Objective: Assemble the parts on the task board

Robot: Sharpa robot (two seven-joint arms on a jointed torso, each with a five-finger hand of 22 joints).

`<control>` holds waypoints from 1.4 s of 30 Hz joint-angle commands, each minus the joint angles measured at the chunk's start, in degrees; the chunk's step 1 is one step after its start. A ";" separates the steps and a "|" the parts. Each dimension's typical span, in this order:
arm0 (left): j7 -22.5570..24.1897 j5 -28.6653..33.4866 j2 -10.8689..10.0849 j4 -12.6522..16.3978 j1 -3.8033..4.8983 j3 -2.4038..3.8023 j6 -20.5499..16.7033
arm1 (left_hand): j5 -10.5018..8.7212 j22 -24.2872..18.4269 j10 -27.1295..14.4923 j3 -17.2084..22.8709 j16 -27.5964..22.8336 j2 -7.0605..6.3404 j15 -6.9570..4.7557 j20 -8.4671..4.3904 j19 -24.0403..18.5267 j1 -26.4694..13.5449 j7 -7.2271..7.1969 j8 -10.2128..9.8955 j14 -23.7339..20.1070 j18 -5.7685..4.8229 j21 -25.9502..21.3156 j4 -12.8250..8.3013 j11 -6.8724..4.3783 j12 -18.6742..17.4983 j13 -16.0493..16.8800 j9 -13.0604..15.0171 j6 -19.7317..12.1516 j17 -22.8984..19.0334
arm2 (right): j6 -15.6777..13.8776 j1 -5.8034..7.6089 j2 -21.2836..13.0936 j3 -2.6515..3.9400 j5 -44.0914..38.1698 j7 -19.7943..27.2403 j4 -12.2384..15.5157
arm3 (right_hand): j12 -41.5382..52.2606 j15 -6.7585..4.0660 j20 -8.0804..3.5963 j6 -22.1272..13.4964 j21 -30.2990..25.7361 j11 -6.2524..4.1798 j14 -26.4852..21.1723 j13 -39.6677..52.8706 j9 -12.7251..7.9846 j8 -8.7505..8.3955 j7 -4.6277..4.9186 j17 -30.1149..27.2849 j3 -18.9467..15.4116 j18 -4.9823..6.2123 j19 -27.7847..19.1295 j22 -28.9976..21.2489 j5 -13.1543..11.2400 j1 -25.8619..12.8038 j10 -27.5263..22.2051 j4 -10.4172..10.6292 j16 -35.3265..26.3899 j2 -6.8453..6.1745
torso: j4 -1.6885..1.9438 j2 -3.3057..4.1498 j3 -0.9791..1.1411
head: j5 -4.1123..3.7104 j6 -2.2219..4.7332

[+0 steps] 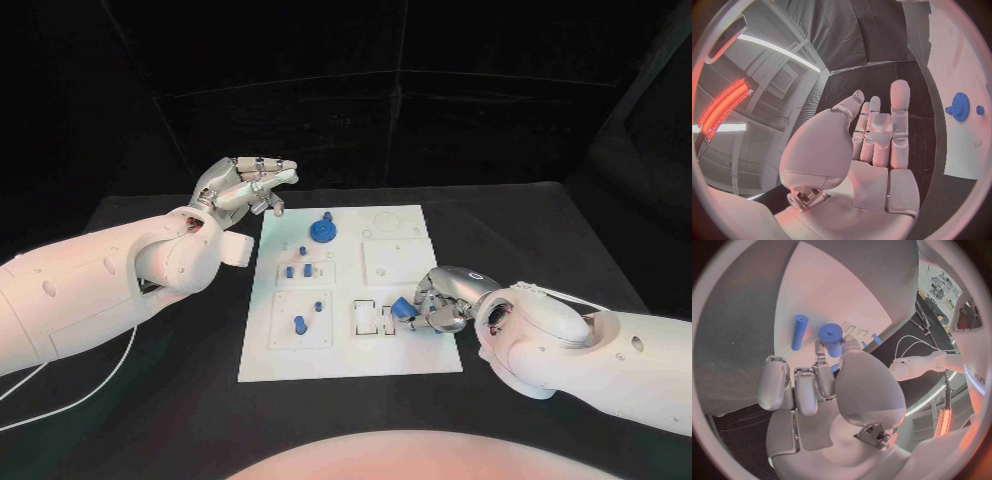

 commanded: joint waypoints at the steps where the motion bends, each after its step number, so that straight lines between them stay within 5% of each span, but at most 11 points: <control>1: 0.15 0.16 0.05 0.12 0.05 0.04 0.68 | 0.15 -0.06 -0.33 -0.20 -0.05 0.14 -0.02 -0.10 -0.27 0.20 0.03 0.20 -0.29 0.42 -0.39 -0.04 -0.04 0.39 0.09 -0.06 0.27 -0.05 | -7.23 0.10 -0.42 0.08 0.46 2.10 1.33 | -0.04 -0.47 -0.26 0.58 0.37 -0.22 4.52 0.71 0.37 0.36 -0.18 7.47 -0.23 -1.17 0.19 0.03 0.34 0.83 0.38 -0.12 0.32 0.36 | 0.16 -0.04 -0.06 | -0.25 0.10; 9: 0.14 0.16 0.13 0.20 0.04 0.03 0.71 | 0.15 -0.06 -0.33 -0.20 -0.05 0.14 -0.02 -0.10 -0.27 0.20 0.03 0.20 -0.29 0.42 -0.39 -0.04 -0.04 0.39 0.09 -0.06 0.27 -0.05 | -9.59 0.13 0.77 0.13 2.70 3.32 2.69 | 0.39 -0.69 -0.49 1.07 0.73 -0.48 4.68 1.40 0.62 0.55 -0.45 8.30 -0.60 -1.30 0.50 0.74 1.06 0.20 0.90 0.27 0.67 1.47 | 0.33 0.06 -0.10 | -0.05 0.13; 21: 0.15 0.16 0.20 0.31 0.04 0.00 0.57 | 0.15 -0.16 -0.52 -0.39 0.02 0.13 -0.01 -0.09 -0.26 0.11 0.06 0.18 -0.29 0.43 -0.52 0.06 -0.02 0.55 0.12 -0.10 0.14 -0.03 | -3.28 0.14 5.65 0.15 5.85 2.55 0.18 | 0.89 -1.33 -1.04 3.25 1.05 -1.29 4.74 2.35 1.47 1.46 -1.44 8.63 -1.43 -1.38 0.80 1.29 1.15 -0.81 1.73 0.29 0.80 3.00 | 0.29 0.06 -0.14 | 0.57 -0.04; 42: 0.19 0.16 0.12 0.47 0.05 -0.01 0.38 | 0.15 -0.16 -0.65 -0.46 0.02 0.12 0.01 -0.09 -0.24 0.12 0.09 0.13 -0.31 0.42 -0.53 0.08 0.00 0.61 0.12 -0.14 -0.02 -0.08 | -0.54 0.15 8.59 0.16 4.76 -2.01 -2.62 | 0.65 -2.56 -2.25 6.19 1.45 -2.71 4.87 2.80 3.79 3.29 -3.04 9.38 -3.40 -1.57 1.25 2.20 0.11 -3.42 2.57 0.40 1.07 5.05 | 0.20 0.07 -0.05 | 1.08 -0.12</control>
